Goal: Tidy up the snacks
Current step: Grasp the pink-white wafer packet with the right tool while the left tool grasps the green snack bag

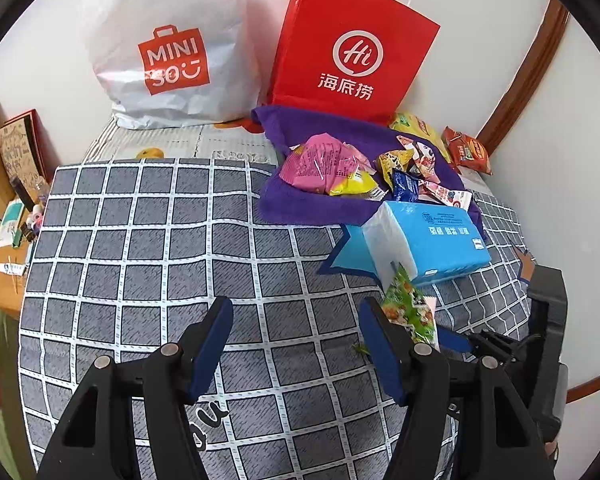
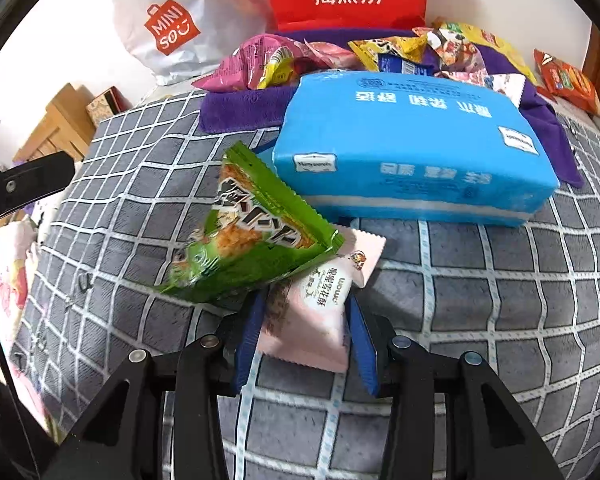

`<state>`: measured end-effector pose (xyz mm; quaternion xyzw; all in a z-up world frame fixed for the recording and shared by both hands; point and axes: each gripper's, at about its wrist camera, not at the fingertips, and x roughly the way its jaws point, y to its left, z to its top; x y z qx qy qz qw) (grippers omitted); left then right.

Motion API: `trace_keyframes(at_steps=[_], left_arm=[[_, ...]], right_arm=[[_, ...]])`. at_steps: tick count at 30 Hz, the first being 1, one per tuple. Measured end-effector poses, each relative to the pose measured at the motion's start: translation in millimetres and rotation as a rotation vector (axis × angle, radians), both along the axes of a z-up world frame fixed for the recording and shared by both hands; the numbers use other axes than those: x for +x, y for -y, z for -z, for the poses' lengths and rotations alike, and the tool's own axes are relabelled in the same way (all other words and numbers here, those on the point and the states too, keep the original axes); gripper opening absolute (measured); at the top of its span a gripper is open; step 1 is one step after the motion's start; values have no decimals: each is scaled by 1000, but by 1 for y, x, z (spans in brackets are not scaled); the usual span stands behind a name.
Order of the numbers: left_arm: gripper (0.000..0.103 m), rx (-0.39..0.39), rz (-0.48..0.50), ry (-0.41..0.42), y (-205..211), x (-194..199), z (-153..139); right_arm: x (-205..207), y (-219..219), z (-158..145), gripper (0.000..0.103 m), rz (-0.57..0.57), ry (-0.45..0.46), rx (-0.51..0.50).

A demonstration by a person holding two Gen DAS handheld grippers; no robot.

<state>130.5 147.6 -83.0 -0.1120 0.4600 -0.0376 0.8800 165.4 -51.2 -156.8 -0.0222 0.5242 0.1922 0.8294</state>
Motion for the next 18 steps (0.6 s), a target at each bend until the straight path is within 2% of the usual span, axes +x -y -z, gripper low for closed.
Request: trace_keyframes(at_steps=[5,9,14,18], left_arm=[[63,-22,27,29,6,0,-2],[63,-32,66,51,17,0,-4],[63,-48,117,45,34,6,1],[64,-41,156,19,52,17,17]], right_arm=[[2,-11,4,47,-2,59,-48],[-2,-14,4,37,-37,120,-109],[-10,11,-2,37,-29,133,-104],[-16,41,-10,37,1,161,-97]])
